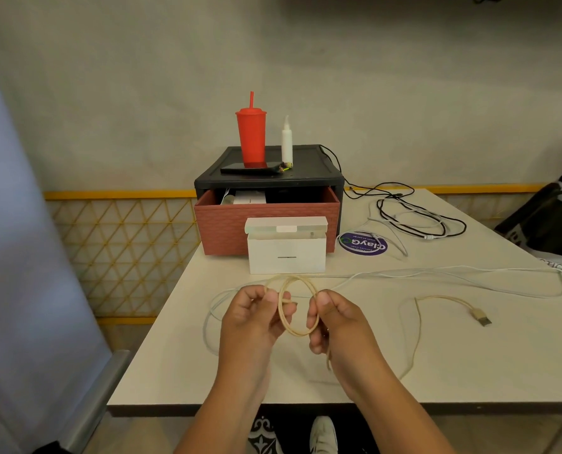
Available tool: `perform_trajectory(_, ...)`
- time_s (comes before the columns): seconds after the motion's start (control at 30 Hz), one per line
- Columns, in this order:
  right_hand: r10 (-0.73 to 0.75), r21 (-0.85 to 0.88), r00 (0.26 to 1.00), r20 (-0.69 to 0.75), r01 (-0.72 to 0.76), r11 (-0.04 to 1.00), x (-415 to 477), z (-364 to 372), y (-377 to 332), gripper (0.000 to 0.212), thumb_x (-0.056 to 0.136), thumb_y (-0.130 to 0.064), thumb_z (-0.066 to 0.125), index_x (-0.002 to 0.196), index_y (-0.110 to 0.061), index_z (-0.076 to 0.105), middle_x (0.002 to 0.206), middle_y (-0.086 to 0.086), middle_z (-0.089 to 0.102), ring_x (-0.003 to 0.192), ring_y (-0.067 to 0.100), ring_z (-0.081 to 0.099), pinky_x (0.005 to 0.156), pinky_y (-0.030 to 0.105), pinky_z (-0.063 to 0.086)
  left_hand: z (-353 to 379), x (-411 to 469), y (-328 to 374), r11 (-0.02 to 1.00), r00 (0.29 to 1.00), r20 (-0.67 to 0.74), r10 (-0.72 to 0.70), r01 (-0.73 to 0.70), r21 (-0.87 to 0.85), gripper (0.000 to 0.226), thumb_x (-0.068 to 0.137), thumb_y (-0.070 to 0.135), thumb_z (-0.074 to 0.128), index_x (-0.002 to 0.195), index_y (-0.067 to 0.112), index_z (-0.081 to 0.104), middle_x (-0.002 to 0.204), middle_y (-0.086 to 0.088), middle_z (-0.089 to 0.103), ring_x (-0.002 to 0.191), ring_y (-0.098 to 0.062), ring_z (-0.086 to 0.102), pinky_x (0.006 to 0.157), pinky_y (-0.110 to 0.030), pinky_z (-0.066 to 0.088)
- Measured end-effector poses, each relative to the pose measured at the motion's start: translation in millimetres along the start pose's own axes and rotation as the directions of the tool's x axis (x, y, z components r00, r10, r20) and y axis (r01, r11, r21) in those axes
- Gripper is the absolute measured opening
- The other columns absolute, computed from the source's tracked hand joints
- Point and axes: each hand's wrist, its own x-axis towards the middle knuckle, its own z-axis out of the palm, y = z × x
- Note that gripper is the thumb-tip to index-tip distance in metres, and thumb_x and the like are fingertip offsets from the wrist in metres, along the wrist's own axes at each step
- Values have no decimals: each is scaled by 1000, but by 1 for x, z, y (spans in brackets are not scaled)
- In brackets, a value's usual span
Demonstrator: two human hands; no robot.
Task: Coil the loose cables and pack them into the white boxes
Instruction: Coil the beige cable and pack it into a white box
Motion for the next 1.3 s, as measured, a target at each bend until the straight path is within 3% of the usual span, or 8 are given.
perform_trajectory(0.2, 1, 112, 999, -36, 3, 994, 8, -3, 1, 44, 99, -19, 37, 57, -15, 51, 50, 4, 46, 40, 11, 37, 47, 24, 30, 3, -7, -4, 963, 948, 186, -257, 267, -31, 16, 89, 7, 48, 77, 12, 57, 69, -3, 69, 63, -12, 60, 67, -27, 42)
perform_trajectory(0.4, 2, 63, 999, -43, 1, 998, 8, -6, 0, 42, 99, -17, 37, 60, -10, 49, 48, 2, 45, 40, 10, 37, 45, 21, 33, -10, -5, -10, 965, 896, 372, -242, 182, 190, 11, 80, 23, 62, 69, 22, 63, 79, 2, 67, 79, -11, 57, 77, -30, 38)
perform_trajectory(0.53, -19, 47, 999, -41, 21, 999, 6, -4, -5, 39, 99, -15, 37, 63, -8, 50, 45, -4, 46, 40, 8, 39, 43, 19, 36, -12, -5, -7, 963, 856, 443, -268, 231, 137, 18, 71, 36, 58, 65, 19, 59, 88, 1, 62, 87, -13, 55, 82, -33, 37)
perform_trajectory(0.67, -43, 5, 995, -87, 44, 999, 7, -5, -6, 37, 98, -15, 38, 65, -8, 51, 45, -5, 48, 39, 6, 42, 43, 16, 39, -7, -6, -8, 951, 859, 409, -307, 261, 166, 57, 89, 58, 34, 50, 21, 53, 86, 6, 60, 87, -10, 52, 81, -31, 36)
perform_trajectory(0.8, -86, -135, 993, -77, 75, 988, 6, -9, -5, 37, 98, -16, 39, 63, -11, 51, 44, -9, 47, 39, 3, 42, 42, 12, 38, -6, 1, -9, 936, 934, 259, -246, 160, 314, 30, 76, 43, 58, 57, 20, 55, 78, 9, 59, 87, -11, 52, 81, -29, 39)
perform_trajectory(0.93, -146, -298, 989, -26, 131, 946, 6, -14, -4, 36, 97, -15, 42, 61, -14, 49, 48, -7, 48, 38, 1, 42, 42, 12, 38, -3, 7, 3, 965, 934, 247, -259, 241, 101, 21, 71, 26, 59, 79, 6, 59, 63, -2, 59, 66, -14, 56, 71, -27, 44)
perform_trajectory(1.07, -189, -365, 981, 28, 187, 912, 4, -11, 4, 37, 96, -15, 44, 60, -21, 50, 54, -6, 50, 42, 3, 44, 45, 19, 40, 4, 6, 12, 900, 866, 282, -413, 436, -19, 26, 74, 28, 56, 63, 5, 59, 39, 3, 28, 33, -9, 30, 56, -26, 47)
perform_trajectory(1.3, -201, -309, 979, 15, 196, 931, 3, -14, 7, 31, 96, -22, 45, 70, -15, 60, 47, -10, 50, 43, 1, 41, 47, 11, 29, 7, 5, 11, 860, 859, 355, -369, 461, -221, 35, 78, 25, 48, 67, 2, 71, 37, 8, 22, 28, -4, 21, 39, -19, 33)
